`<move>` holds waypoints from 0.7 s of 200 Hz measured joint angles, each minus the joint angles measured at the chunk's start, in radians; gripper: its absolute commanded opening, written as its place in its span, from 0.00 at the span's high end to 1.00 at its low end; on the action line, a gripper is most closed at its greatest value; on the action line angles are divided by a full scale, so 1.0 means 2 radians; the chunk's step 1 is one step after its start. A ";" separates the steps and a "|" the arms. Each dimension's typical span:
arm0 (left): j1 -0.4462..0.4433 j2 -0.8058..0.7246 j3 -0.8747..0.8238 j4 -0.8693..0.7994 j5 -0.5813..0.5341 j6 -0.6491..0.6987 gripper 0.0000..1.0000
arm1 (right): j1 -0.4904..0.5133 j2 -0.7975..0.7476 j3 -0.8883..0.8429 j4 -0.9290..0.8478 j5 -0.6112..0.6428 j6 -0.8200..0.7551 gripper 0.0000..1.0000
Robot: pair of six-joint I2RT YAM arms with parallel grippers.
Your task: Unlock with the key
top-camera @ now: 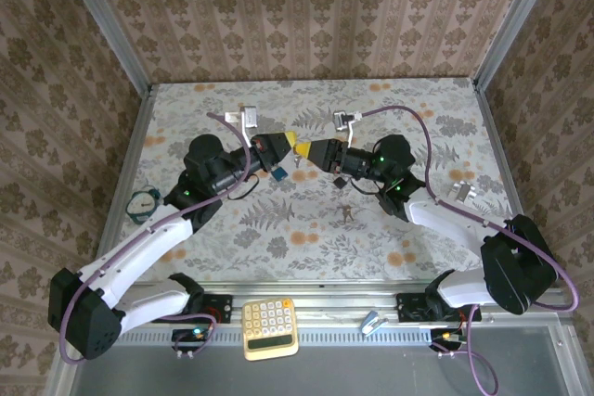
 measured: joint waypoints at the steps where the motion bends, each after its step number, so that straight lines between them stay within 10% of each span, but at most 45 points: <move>1: 0.000 0.000 0.000 0.001 0.000 0.000 1.00 | 0.000 0.000 0.000 0.000 0.000 0.000 0.72; 71: 0.000 0.000 -0.004 0.025 0.000 -0.013 1.00 | 0.008 0.012 0.007 0.008 -0.013 0.007 0.82; 117: 0.000 0.000 -0.014 0.035 0.000 -0.017 1.00 | 0.008 0.012 0.007 0.009 -0.013 0.009 0.52; 140: 0.000 0.000 -0.018 0.038 0.000 -0.021 1.00 | 0.005 0.012 0.007 0.006 -0.010 0.005 0.52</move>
